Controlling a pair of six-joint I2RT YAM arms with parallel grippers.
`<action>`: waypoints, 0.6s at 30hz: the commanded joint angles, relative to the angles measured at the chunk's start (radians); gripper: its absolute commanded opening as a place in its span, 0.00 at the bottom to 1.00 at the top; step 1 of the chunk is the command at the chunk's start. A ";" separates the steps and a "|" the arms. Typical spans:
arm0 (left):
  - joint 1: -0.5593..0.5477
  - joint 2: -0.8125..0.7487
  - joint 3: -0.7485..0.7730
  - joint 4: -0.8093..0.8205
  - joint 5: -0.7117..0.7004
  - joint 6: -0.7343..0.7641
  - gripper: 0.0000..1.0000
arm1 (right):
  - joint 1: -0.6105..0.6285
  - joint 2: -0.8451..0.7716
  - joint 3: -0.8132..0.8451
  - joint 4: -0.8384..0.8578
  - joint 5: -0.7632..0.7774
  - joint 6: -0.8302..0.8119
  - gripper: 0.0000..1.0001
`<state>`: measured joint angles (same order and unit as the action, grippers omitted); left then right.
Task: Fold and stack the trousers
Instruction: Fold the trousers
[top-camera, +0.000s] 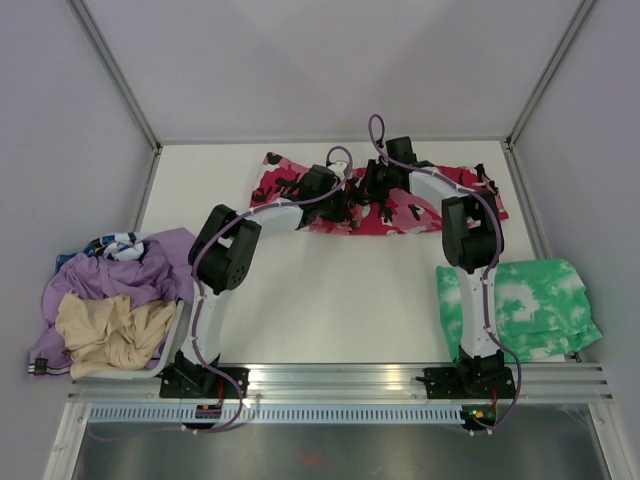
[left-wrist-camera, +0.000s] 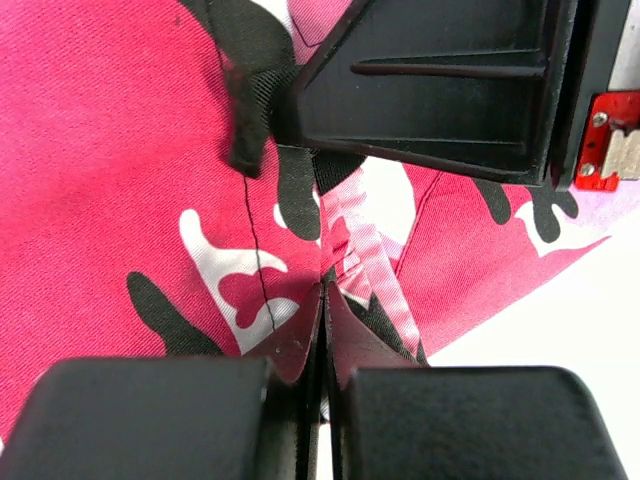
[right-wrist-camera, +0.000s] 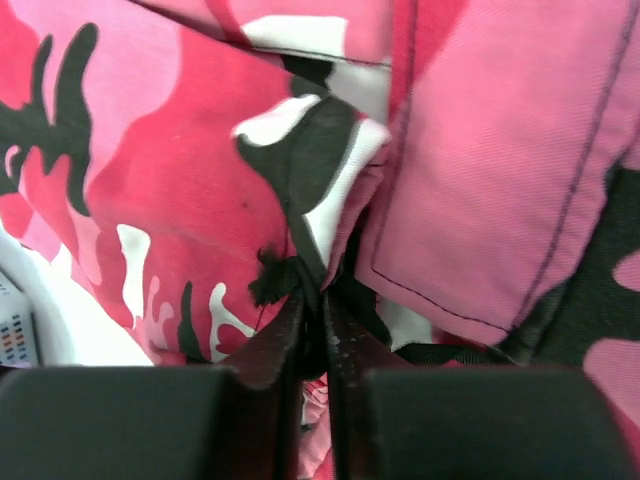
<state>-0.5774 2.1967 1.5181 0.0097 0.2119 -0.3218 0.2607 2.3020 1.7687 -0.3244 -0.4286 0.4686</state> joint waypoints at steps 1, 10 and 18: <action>0.007 -0.061 -0.003 0.003 0.001 0.029 0.02 | 0.005 -0.009 0.051 0.071 -0.021 0.008 0.11; 0.010 -0.091 0.071 -0.060 -0.009 0.050 0.03 | 0.017 -0.052 0.149 0.146 -0.041 0.018 0.00; 0.034 -0.065 0.070 -0.034 0.001 0.004 0.03 | 0.015 0.022 0.212 0.113 0.011 -0.033 0.00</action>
<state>-0.5545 2.1719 1.5642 -0.0208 0.2111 -0.3096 0.2787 2.3058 1.9095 -0.2485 -0.4461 0.4629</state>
